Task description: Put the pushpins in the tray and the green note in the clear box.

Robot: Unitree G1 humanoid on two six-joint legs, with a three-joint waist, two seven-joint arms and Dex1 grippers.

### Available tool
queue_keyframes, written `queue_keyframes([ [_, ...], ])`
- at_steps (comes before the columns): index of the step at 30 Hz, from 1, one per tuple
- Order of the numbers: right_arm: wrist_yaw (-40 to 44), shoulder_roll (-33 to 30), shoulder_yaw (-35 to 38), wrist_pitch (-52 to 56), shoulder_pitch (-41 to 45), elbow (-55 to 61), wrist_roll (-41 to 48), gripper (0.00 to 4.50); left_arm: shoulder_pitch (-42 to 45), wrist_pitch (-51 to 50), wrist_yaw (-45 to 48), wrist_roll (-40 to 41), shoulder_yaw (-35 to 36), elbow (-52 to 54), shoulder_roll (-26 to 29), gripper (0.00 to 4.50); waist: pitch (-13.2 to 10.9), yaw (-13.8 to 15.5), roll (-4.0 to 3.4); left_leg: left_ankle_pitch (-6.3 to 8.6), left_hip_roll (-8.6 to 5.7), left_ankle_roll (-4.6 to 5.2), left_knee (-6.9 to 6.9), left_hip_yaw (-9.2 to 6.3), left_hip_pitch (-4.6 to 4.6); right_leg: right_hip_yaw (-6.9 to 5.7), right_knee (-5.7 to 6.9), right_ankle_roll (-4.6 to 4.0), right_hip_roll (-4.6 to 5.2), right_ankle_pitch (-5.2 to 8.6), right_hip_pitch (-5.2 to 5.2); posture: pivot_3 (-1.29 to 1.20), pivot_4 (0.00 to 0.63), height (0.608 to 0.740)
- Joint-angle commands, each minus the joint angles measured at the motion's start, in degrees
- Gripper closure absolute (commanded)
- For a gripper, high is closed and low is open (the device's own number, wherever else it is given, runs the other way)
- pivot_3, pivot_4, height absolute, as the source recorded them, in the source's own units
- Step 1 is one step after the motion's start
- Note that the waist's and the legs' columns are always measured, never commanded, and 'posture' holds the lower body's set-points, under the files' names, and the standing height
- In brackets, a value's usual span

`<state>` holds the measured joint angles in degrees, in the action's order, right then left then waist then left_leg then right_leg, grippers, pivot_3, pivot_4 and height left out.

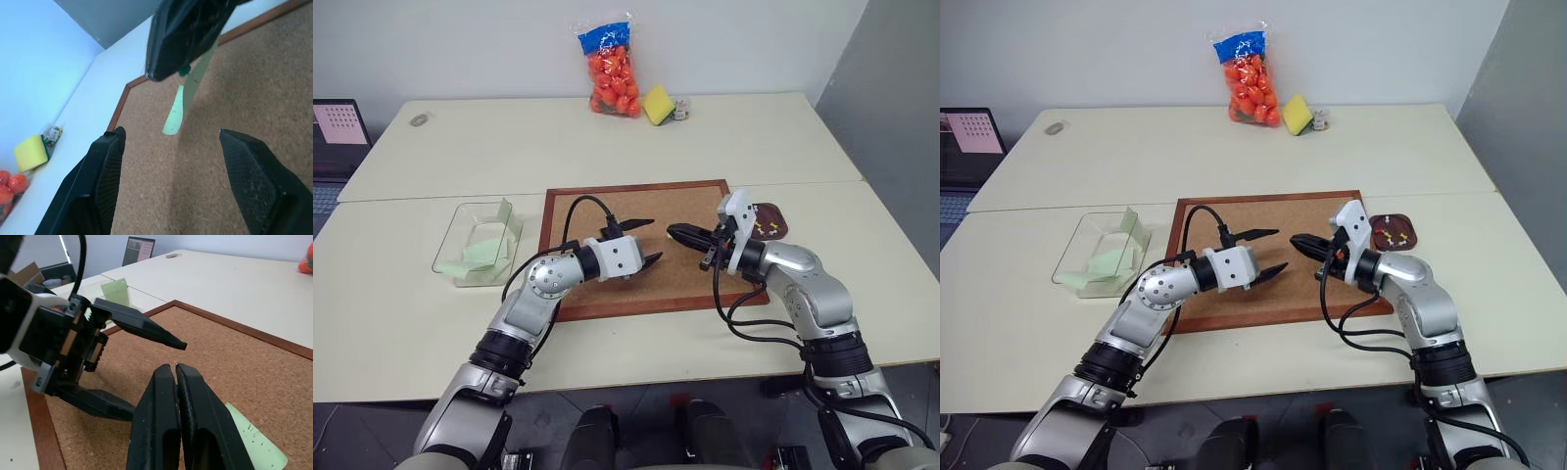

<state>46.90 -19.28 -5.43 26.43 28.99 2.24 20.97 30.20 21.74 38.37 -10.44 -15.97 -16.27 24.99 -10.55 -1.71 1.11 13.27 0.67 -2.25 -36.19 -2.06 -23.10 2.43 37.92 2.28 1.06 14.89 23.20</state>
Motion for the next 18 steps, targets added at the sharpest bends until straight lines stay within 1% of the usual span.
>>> queue_keyframes([
  [1, 0.9, 0.3, -0.3, 1.7, 0.2, 4.6, 2.5, 4.5, 1.8, 2.8, 0.8, -0.2, -0.8, 0.1, -0.2, 1.29, 0.0, 0.0, 0.0, 0.0, 0.0, 0.0, 0.0, -0.01, 0.0, 0.0, 0.01, 0.0, 0.0, 0.0, 0.0, 0.0, 0.15, 0.74],
  [12, 1.1, 0.0, -0.9, 4.1, -0.2, 6.9, 3.9, 4.5, 3.0, 4.6, 3.0, 0.9, -1.5, -1.5, -0.7, 1.29, 0.0, 0.0, 0.0, 0.0, 0.0, 0.01, -0.02, -0.03, 0.01, -0.02, 0.07, 0.0, -0.01, 0.0, 0.0, 0.0, 0.15, 0.74],
  [13, 1.1, 0.0, -0.9, 4.1, -0.2, 6.9, 3.9, 4.5, 3.0, 4.6, 3.3, 1.1, -1.6, -1.4, -0.7, 1.64, 0.0, 0.0, 0.0, 0.0, 0.0, 0.01, -0.02, -0.02, 0.01, -0.02, 0.07, 0.0, -0.02, 0.0, 0.0, 0.0, 0.15, 0.74],
  [14, 1.0, 0.0, -0.9, 4.1, -0.2, 7.0, 3.9, 4.5, 2.9, 4.7, 3.5, 1.3, -1.5, -1.4, -0.8, 1.74, 0.0, 0.0, 0.0, 0.0, 0.0, 0.01, -0.02, -0.02, 0.01, -0.02, 0.07, 0.0, -0.01, 0.0, 0.0, 0.0, 0.15, 0.74],
  [18, 0.9, 0.0, -0.8, 4.0, -0.1, 6.7, 4.0, 4.5, 2.9, 4.7, 4.0, 1.6, -1.5, -1.3, -1.0, 2.51, 0.0, 0.0, 0.0, 0.0, 0.0, 0.01, -0.02, -0.03, 0.02, -0.02, 0.07, 0.0, -0.01, 0.0, 0.0, 0.0, 0.15, 0.74],
])
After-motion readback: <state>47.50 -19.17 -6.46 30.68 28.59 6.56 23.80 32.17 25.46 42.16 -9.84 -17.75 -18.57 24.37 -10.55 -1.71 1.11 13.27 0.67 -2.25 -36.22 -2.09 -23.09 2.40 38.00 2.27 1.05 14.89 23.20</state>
